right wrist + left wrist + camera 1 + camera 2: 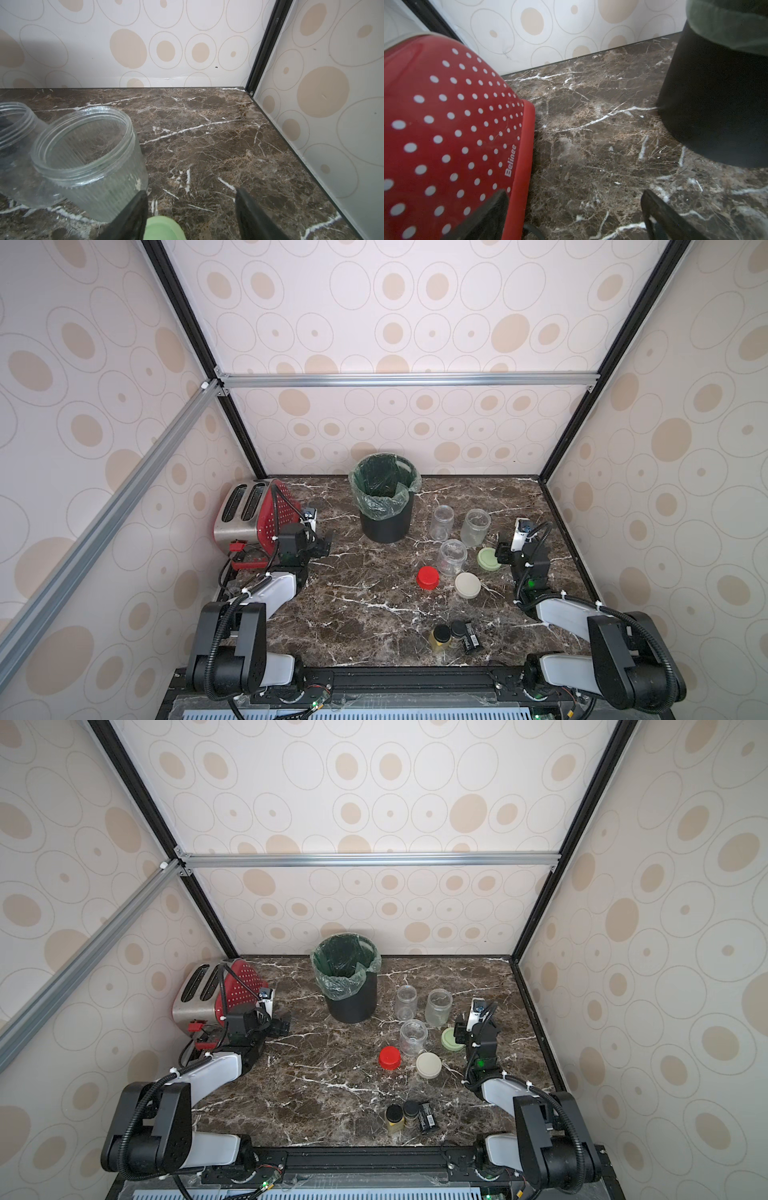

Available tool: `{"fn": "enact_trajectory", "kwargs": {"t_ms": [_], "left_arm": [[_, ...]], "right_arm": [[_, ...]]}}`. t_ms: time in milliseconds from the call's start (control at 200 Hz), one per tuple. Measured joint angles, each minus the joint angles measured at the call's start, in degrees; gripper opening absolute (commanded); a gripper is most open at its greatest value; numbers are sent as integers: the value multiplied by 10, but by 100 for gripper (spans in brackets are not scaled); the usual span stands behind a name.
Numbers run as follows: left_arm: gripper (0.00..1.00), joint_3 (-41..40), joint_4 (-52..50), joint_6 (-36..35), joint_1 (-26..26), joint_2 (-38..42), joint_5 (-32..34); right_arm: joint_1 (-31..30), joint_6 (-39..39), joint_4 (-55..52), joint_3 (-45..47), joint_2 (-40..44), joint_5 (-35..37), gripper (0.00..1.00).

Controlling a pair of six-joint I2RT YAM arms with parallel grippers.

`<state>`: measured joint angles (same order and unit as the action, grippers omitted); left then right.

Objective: Empty expired oatmeal from jars
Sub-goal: Reset both arms

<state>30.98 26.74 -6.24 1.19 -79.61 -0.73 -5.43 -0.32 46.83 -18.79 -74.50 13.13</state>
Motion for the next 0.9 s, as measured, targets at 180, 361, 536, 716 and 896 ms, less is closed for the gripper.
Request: {"fn": "enact_trajectory", "kwargs": {"t_ms": [180,361,536,716,896], "left_arm": [[99,-65,118,35,-14,-64,11],[99,-81,169,59,-25,-95,35],[99,-78,191,70,-25,-94,53],[99,-78,196,73,-25,-94,60],[99,-78,196,75,-25,-94,62]], "right_arm": [[0,1,14,10,-17,3,68],[3,7,55,28,-43,14,68],[4,19,118,47,-92,41,68],[8,29,132,50,-104,51,68],[24,39,102,19,-113,39,72]]}}
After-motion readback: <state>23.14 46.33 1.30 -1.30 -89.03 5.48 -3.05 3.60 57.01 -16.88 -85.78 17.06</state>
